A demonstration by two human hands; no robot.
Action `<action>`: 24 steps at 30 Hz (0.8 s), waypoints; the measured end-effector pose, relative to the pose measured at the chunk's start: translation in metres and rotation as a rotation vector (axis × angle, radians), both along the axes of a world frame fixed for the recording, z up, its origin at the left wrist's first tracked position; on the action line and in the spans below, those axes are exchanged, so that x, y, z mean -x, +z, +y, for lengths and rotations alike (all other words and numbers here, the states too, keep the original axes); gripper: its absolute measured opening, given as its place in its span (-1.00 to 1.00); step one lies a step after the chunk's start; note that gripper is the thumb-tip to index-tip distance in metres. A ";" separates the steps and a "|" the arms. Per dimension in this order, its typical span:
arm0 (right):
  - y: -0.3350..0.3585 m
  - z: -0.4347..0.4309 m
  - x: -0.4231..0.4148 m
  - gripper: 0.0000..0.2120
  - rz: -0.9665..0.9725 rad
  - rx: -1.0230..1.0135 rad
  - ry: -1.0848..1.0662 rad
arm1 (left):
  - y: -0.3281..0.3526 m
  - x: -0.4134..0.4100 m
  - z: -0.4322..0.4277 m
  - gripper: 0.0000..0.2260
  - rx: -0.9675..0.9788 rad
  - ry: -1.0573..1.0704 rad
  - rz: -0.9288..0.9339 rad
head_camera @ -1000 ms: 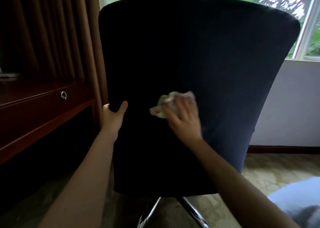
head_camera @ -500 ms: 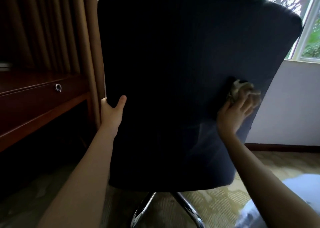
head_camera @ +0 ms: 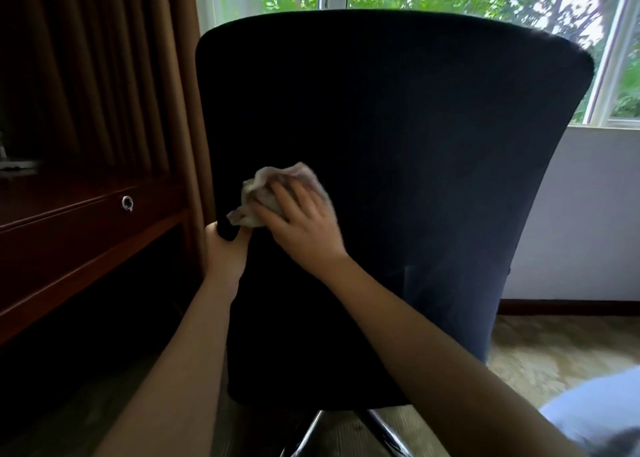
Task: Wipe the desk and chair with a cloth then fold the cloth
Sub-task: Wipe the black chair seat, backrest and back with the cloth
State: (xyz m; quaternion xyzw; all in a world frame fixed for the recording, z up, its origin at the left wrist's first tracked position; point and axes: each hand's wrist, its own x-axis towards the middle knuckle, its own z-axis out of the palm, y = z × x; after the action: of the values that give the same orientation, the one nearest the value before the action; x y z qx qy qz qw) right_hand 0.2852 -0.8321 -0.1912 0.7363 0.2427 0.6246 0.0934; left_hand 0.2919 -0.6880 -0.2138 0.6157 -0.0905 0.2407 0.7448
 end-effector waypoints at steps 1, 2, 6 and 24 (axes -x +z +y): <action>0.005 -0.021 0.003 -0.63 -0.023 -0.016 -0.006 | 0.001 0.001 0.003 -0.94 -0.003 0.006 0.038; 0.009 -0.047 0.006 -0.58 -0.049 -0.056 -0.028 | 0.000 0.001 0.004 -0.89 -0.003 0.005 0.083; 0.015 -0.184 0.039 -0.44 -0.066 -0.383 -0.200 | -0.008 0.002 0.003 -0.74 -0.052 0.050 0.105; 0.049 -0.070 0.040 -0.58 -0.126 -0.730 -0.065 | -0.005 0.044 -0.050 -0.40 -0.056 0.155 0.107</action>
State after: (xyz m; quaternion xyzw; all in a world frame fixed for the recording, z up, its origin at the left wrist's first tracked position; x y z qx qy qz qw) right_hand 0.2452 -0.9024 -0.1426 0.6887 -0.0256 0.7107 -0.1409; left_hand 0.2477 -0.7384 -0.2192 0.6535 -0.0093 0.2620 0.7101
